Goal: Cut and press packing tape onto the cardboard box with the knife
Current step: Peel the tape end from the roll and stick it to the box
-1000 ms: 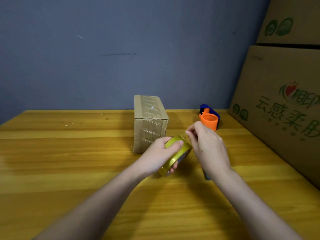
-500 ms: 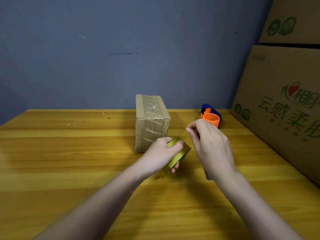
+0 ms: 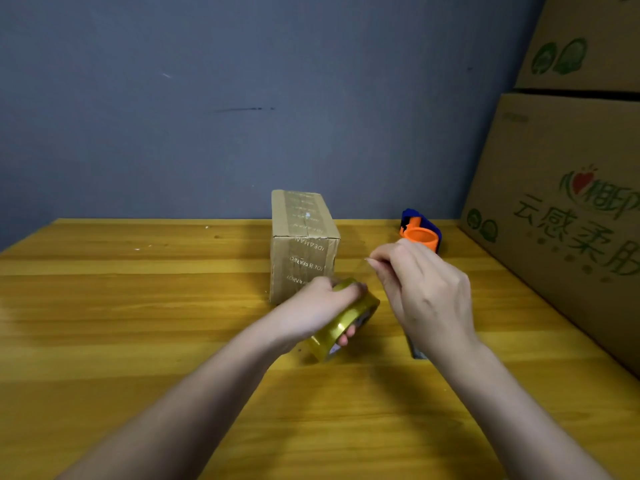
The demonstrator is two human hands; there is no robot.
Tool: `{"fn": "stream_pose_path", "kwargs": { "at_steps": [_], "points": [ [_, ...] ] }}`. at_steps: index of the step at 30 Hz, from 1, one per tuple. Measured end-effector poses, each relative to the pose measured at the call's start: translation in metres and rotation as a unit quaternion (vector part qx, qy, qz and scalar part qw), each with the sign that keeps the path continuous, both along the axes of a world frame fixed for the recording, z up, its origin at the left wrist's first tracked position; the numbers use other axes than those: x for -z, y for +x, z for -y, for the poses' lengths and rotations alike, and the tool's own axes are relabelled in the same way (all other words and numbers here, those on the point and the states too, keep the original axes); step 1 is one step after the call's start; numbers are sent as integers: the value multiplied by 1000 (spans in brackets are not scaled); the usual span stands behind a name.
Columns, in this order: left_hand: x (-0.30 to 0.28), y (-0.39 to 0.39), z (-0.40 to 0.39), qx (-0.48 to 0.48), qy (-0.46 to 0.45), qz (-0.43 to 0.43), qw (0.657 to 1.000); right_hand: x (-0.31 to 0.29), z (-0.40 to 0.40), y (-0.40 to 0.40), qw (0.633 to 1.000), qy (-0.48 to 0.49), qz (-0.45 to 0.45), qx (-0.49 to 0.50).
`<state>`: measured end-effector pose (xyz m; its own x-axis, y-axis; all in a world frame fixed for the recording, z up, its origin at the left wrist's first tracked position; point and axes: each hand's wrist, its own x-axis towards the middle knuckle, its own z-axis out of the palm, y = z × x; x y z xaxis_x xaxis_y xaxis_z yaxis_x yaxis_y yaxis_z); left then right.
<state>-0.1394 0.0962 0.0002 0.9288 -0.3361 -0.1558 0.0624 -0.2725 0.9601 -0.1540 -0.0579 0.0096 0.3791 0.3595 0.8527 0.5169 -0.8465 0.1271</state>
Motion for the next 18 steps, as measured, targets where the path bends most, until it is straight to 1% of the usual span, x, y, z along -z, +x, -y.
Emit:
{"fn": "stream_pose_path", "kwargs": {
  "at_steps": [2, 4, 7, 9, 11, 12, 13, 14, 17, 18],
  "points": [
    [0, -1, -1, 6, -10, -8, 1000, -7, -2, 0, 994, 60, -85, 31],
    [-1, -4, -3, 23, -31, -18, 999, -11, -1, 6, 971, 143, -182, 51],
    [-1, -10, -9, 85, -77, -31, 993, -7, 6, 24, 935, 239, -259, 19],
    [0, -15, -13, 109, -97, -4, 989, -7, 12, 30, 891, 323, -317, -33],
    [4, -17, -13, 94, -104, 38, 989, -8, 16, 31, 841, 389, -368, -73],
    [6, -17, -13, 78, -94, 63, 991, -7, 17, 31, 835, 395, -374, -77],
    [8, -16, -12, 62, -73, 86, 992, -5, 17, 29, 843, 387, -367, -74],
    [10, -15, -11, 48, -45, 105, 992, -3, 15, 27, 860, 370, -346, -65],
    [15, -11, -7, 20, 57, 147, 987, 0, 6, 18, 927, 278, -252, -3],
    [16, -10, -7, 16, 83, 153, 985, 0, 3, 15, 944, 242, -223, 17]
  ]
}}
